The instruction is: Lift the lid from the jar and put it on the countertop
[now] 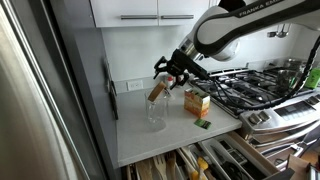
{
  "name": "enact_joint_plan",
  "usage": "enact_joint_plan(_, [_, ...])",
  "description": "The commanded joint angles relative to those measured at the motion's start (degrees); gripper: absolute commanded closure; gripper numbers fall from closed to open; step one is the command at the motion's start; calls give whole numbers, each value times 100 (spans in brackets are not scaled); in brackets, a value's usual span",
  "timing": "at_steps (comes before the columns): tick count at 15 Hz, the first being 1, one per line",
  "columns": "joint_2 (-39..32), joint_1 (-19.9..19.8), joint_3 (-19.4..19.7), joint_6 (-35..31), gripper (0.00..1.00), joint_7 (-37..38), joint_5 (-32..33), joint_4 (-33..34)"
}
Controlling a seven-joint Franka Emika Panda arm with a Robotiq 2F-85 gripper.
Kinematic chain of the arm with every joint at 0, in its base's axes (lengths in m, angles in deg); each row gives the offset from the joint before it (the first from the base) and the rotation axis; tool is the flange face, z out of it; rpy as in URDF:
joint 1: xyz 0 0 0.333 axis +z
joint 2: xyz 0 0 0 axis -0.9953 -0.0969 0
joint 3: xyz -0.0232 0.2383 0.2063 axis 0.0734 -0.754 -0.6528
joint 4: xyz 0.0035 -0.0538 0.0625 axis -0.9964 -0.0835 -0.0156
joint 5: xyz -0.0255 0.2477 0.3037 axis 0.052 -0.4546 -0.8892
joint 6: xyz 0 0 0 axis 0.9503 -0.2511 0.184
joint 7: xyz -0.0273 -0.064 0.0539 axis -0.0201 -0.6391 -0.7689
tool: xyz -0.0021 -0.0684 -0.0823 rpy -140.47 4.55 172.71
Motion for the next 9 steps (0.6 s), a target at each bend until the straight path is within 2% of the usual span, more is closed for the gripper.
enact_joint_plan(1, [-290,121,146,-64,6,239,203,228])
enact_joint_plan(2, [-326,129,162,-60,12,246,183,265])
enact_joint_plan(5, [-393,154,217,-80,41,268,203,312])
enact_joint_plan(9, [-417,173,276,-96,72,251,205,331])
